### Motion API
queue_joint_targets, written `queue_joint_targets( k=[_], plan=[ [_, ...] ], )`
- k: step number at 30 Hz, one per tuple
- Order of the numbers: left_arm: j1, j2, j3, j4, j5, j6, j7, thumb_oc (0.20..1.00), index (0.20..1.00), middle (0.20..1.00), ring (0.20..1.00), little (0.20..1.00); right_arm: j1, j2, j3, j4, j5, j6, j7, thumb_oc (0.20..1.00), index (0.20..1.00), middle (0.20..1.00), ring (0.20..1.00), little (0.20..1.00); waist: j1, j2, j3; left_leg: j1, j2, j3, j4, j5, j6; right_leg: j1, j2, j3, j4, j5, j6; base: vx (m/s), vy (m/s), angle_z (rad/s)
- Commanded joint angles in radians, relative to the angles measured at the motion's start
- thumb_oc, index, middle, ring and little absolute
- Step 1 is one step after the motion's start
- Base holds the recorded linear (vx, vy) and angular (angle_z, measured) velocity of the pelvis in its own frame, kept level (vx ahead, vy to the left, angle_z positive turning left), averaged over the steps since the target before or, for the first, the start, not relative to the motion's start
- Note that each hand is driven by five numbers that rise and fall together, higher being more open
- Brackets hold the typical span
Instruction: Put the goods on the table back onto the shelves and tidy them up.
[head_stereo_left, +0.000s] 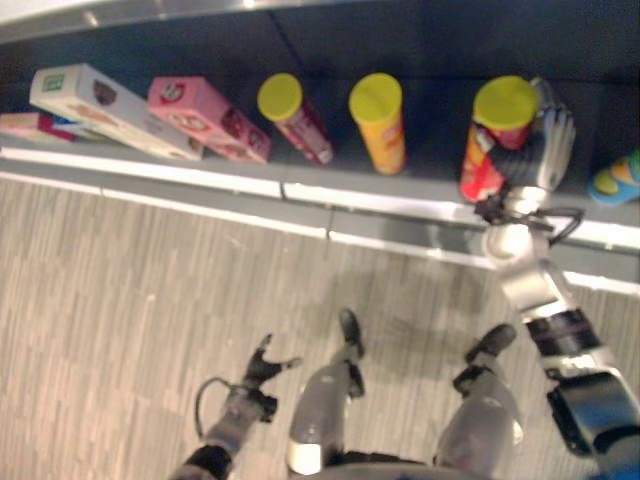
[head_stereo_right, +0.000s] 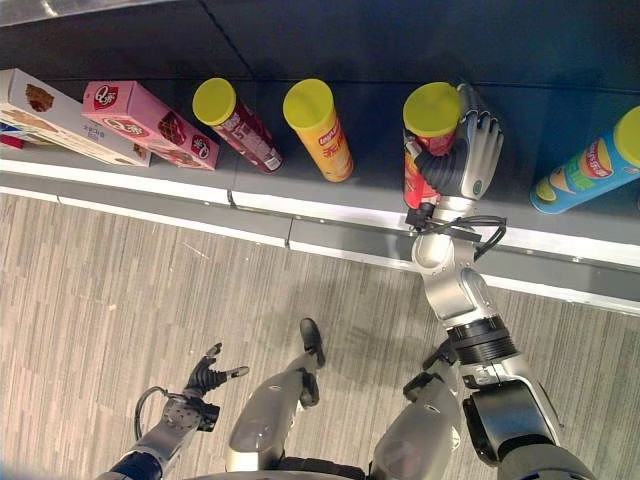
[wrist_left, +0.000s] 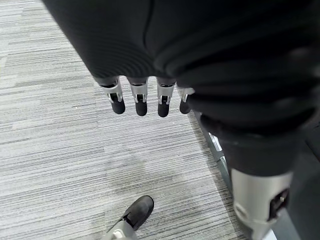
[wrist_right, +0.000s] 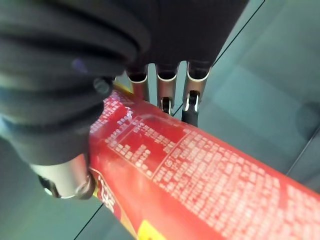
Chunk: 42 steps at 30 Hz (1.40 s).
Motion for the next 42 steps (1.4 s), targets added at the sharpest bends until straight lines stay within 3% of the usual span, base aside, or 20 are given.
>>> queue_joint_targets(
  k=[1, 18, 27, 42],
  plan=[
    [-0.02, 0.012, -0.054, 0.05, -0.019, -0.002, 0.013, 1.0, 1.0, 1.0, 1.0, 1.0, -0.053, -0.029, -0.02, -0.018, 0.001, -0.032, -0.025, 1.0, 1.0, 1.0, 1.0, 1.0, 0.012, 0.019, -0.021, 0.06, 0.044, 0.037, -0.062, -0.054, -0.029, -0.061, -0.05, 0.074, 0.16, -0.138, 0.07, 0.0, 0.0, 0.0],
    [-0.014, 0.009, -0.048, 0.057, -0.016, 0.003, 0.008, 1.0, 1.0, 1.0, 1.0, 1.0, -0.019, -0.018, -0.026, -0.009, 0.037, -0.046, -0.018, 1.0, 1.0, 1.0, 1.0, 1.0, 0.004, 0.014, -0.049, 0.089, 0.041, 0.04, -0.064, -0.062, -0.031, -0.035, -0.045, 0.075, 0.151, -0.134, 0.073, 0.0, 0.001, 0.0],
    [-0.011, 0.013, -0.036, 0.06, -0.025, 0.011, 0.0, 1.0, 1.0, 1.0, 1.0, 1.0, -0.005, 0.042, -0.062, 0.023, 0.28, -0.128, 0.032, 1.0, 1.0, 1.0, 1.0, 1.0, 0.002, 0.015, -0.048, 0.091, 0.038, 0.039, -0.066, -0.063, -0.031, -0.037, -0.047, 0.075, 0.156, -0.13, 0.075, 0.0, 0.001, 0.0],
    [-0.046, 0.019, -0.019, 0.084, -0.048, 0.027, -0.009, 1.0, 1.0, 1.0, 1.0, 1.0, -0.011, 0.031, -0.088, 0.111, 0.458, -0.156, 0.088, 1.0, 1.0, 1.0, 1.0, 1.0, 0.002, -0.011, -0.032, 0.081, 0.041, 0.04, -0.067, -0.059, -0.034, -0.052, -0.046, 0.071, 0.164, -0.125, 0.075, 0.0, -0.001, 0.02]
  ],
)
